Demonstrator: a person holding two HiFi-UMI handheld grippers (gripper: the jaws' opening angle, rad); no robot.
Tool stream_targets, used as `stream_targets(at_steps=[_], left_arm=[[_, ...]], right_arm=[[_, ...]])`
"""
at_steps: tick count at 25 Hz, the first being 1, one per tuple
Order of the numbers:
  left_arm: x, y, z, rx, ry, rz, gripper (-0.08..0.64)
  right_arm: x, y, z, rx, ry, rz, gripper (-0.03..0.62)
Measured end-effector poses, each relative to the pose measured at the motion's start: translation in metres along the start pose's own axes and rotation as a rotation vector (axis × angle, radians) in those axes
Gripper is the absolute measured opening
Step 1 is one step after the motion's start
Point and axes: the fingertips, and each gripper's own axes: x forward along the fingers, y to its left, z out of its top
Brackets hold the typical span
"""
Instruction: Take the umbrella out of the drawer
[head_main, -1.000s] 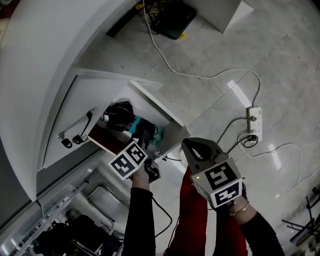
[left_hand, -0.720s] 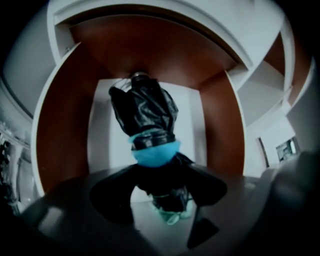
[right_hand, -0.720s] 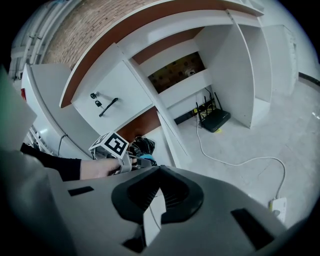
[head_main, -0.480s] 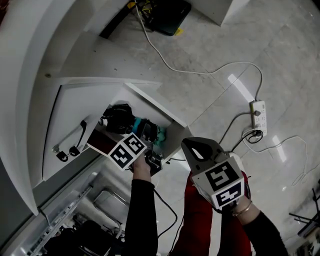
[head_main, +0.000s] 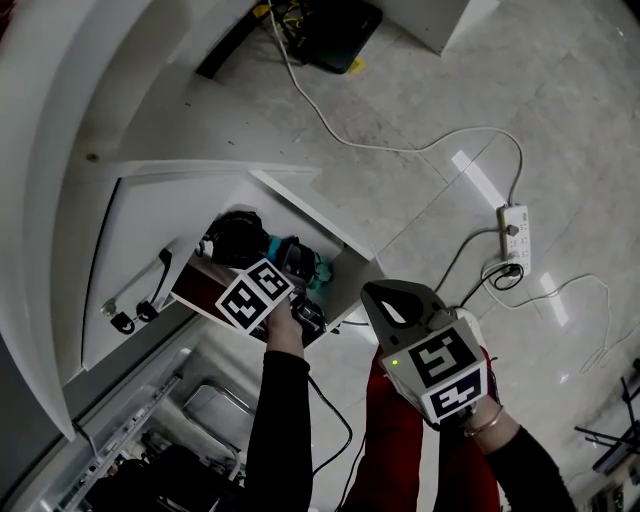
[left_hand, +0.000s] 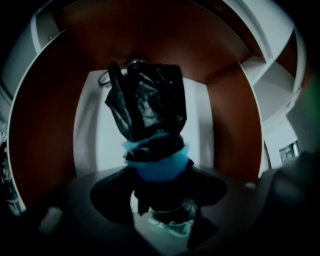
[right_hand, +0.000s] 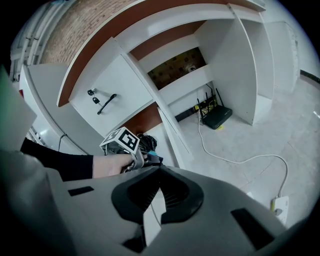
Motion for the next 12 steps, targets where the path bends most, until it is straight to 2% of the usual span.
stream_targets(at_steps=[5,12], left_arm=[[0.014,-0.004,0.003,-0.073,0.019,0.007,0.322],[0.021,-0.004,0.006,-0.100,0.058,0.126,0.334]], right_arm=[[0.000,-0.002,-0.001,-0.003,0.011,0.000,-0.003],[0.000,-0.003,0.001,-0.008,0.018,-0.008,-0.003]])
